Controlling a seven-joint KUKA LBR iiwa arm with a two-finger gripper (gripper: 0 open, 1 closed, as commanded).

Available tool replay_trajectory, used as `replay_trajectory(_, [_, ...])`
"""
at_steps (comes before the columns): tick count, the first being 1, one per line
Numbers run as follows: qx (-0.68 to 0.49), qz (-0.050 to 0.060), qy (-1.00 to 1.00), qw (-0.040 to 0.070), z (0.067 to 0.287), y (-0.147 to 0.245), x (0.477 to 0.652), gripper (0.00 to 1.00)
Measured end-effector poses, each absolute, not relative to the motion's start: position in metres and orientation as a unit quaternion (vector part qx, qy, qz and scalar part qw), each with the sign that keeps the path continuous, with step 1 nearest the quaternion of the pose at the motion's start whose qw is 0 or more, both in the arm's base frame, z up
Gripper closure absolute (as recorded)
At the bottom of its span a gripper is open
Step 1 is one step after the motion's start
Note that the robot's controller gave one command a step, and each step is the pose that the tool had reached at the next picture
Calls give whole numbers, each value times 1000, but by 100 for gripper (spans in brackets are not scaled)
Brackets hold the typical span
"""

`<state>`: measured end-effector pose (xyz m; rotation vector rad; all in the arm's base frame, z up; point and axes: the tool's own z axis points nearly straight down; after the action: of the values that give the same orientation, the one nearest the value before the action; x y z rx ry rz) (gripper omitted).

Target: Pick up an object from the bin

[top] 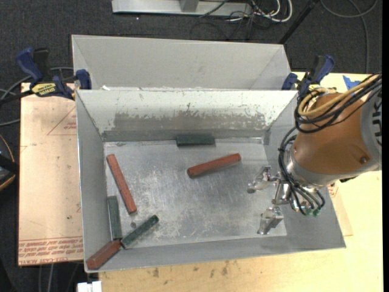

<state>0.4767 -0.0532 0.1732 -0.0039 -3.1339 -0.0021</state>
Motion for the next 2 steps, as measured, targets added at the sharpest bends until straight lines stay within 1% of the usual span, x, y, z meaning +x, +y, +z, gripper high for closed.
replay_trajectory(1, [-1, 0, -1000, 1, 176, -53, 478, 0])
replay_trajectory(2, [52, 0, -999, -1, 171, -54, 500, 0])
